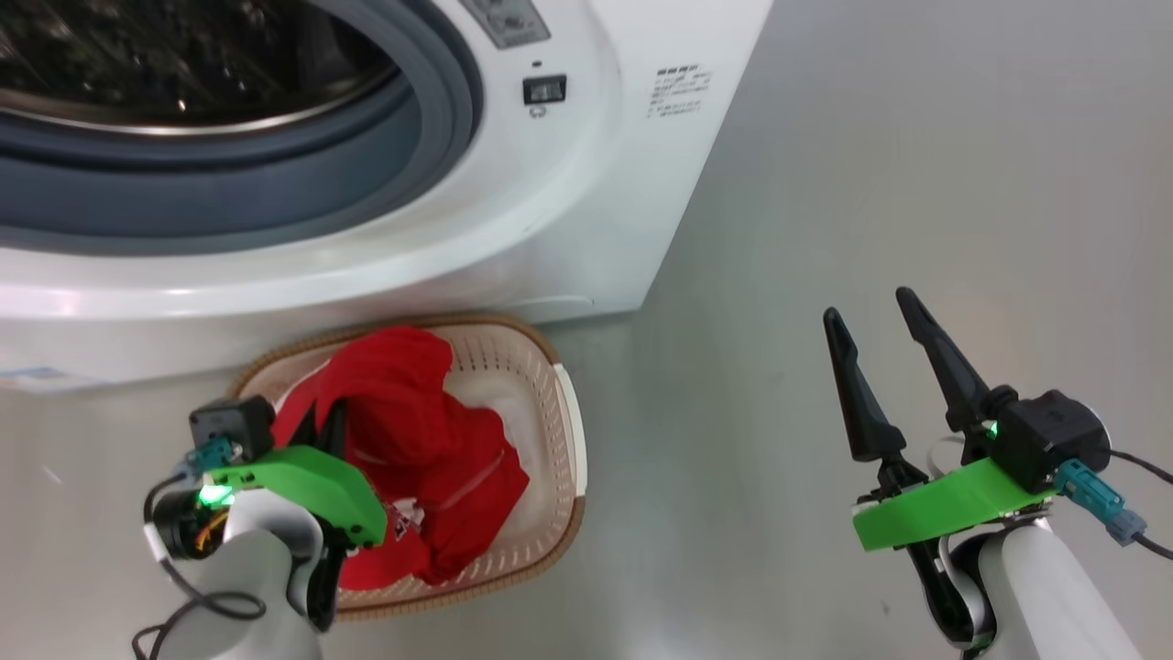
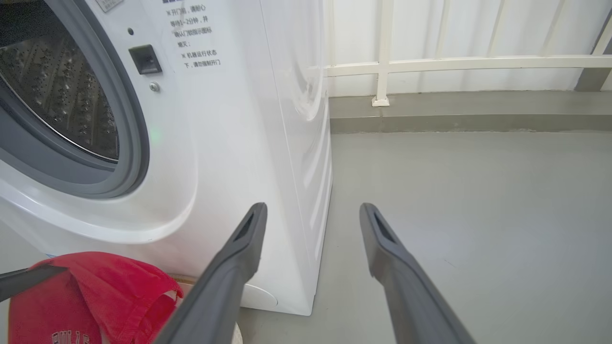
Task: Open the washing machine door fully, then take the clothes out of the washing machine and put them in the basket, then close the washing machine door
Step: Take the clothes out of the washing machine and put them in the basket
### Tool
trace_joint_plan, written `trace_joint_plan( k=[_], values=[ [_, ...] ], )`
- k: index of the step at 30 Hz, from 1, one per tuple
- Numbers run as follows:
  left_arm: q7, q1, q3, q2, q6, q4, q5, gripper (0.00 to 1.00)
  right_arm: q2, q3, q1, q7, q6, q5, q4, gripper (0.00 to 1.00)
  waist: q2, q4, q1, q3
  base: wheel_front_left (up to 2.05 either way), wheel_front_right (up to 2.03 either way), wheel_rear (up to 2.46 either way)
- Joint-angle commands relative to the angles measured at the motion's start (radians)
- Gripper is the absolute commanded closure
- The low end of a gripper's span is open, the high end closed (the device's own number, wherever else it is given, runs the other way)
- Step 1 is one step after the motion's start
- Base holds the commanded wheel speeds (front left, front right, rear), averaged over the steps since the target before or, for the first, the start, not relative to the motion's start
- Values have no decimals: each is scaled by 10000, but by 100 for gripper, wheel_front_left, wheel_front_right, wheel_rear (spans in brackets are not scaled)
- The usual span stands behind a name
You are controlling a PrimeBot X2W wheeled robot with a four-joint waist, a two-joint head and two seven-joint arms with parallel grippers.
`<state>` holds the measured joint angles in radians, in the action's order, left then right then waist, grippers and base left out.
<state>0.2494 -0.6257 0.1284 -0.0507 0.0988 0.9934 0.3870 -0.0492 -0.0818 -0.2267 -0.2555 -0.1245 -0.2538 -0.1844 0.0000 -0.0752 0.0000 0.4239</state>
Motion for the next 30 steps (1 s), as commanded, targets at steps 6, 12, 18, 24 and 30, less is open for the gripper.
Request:
trace_joint_plan(
  k=[6, 12, 18, 24, 30],
  values=[
    [122, -731, -103, -181, 164, 1025, -76, 100, -10, -339, -339, -63, -62, 64, 323, 0, 0, -24, 0, 919, 0, 0, 0],
    [98, -1343, 87, -153, 238, 2074, -51, 100, -10, -432, -577, -63, -62, 56, 351, 0, 0, -105, 0, 1391, 0, 0, 0],
    [31, -1701, 252, -129, 275, 2605, 27, 97, -10, -579, -770, -63, -62, -20, 336, 0, 0, -235, 0, 1670, 0, 0, 0],
    [-305, -1732, 322, -112, 291, 2803, 167, 0, -10, -570, -849, -63, -62, -97, 271, 0, 0, -297, 0, 1695, 0, 0, 0],
    [-437, -1528, 558, -94, 309, 2884, 260, 0, -10, -520, -829, -63, -62, -201, 169, 0, 0, -238, 0, 1363, 0, 0, 0]
  ],
)
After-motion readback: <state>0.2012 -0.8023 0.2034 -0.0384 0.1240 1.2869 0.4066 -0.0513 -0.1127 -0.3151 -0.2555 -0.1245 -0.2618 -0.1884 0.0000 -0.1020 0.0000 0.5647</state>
